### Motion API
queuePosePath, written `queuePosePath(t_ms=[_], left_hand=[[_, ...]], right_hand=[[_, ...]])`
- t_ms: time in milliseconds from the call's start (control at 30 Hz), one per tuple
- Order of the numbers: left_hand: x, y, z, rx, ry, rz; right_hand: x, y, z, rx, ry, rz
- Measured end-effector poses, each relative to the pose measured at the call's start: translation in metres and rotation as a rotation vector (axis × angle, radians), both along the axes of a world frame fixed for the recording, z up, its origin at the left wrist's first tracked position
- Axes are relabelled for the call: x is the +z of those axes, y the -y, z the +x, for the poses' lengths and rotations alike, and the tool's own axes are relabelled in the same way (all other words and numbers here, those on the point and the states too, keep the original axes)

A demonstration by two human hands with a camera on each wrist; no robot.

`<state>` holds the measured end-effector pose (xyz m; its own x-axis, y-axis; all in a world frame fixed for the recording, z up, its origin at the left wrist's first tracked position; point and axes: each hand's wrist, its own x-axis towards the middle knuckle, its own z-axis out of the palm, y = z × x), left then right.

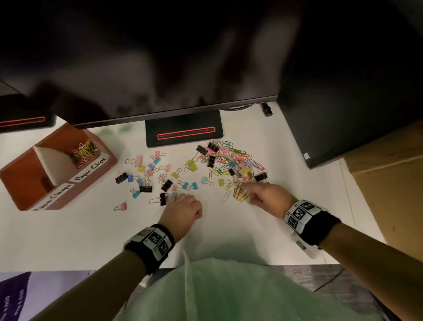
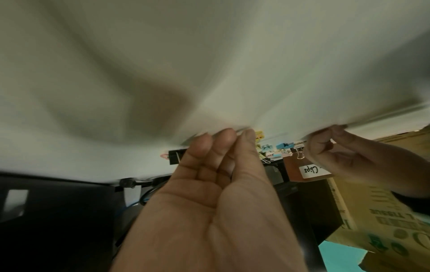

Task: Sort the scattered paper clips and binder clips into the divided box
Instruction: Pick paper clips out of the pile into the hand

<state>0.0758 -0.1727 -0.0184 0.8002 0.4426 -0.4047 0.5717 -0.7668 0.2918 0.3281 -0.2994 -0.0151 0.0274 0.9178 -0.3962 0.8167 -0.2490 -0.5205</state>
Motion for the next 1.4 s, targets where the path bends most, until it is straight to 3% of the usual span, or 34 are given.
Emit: queuePosePath(t_ms=[233, 500, 767, 1167, 1400], left_hand=[[0.014, -0.003, 0.037, 0.027, 0.128, -0.194], [0.003, -0.002, 0.088, 0.115, 0.126, -0.235], [-0.004, -0.007, 0.087, 0.12, 0.185, -0.193], [0.0, -0.009, 0.086, 0.117, 0.113, -0.211], [-0.001, -0.011, 0.079, 0.125, 0.114, -0.263]], right_hand=[[-0.008, -0.016, 0.008, -0.011, -0.006, -0.011], [-0.014, -0.022, 0.005, -0.05, -0.027, 0.059], [-0.018, -0.021, 0.006, 0.006, -0.026, 0.159], [-0.008, -0.023, 0.004, -0.004, -0.11, 0.029], [-0.005, -0.023, 0.0, 0.01, -0.071, 0.01]])
